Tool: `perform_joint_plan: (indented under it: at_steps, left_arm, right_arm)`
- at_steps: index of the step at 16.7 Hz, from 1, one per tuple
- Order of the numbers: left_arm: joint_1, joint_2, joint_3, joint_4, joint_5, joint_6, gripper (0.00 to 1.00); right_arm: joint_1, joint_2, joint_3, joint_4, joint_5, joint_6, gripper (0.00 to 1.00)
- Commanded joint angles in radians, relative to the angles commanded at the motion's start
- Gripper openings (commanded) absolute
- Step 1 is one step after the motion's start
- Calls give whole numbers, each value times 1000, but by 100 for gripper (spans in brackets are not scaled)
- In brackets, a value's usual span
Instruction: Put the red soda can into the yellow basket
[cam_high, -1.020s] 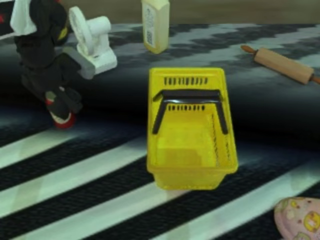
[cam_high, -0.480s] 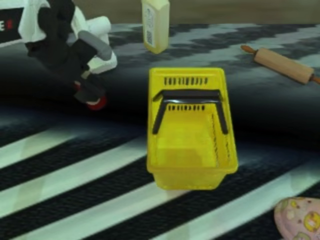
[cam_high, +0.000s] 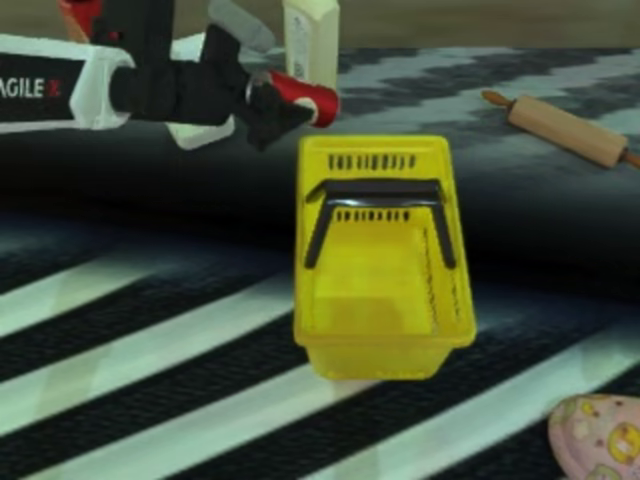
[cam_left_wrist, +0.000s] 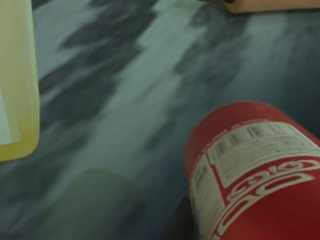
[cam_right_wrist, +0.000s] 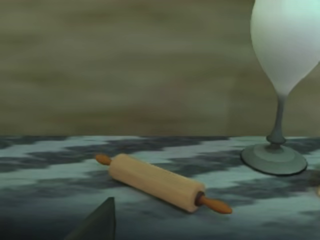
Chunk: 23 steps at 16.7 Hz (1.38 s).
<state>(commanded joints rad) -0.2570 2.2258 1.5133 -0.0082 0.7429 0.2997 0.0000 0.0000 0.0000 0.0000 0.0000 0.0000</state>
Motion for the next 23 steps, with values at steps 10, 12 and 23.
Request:
perform_joint_plan:
  at_steps: [10,12,23]
  left_arm:
    - [-58,-97,-155,704,511,-246,0]
    - [-60,-107,-160,731,534,-255,0]
    - [-42,52,-197,933,537,-258,0]
  right_arm:
    - [0,0,0,0,0,0,100]
    - [0,0,0,0,0,0,100]
    - [0,0,0,0,0,0,100]
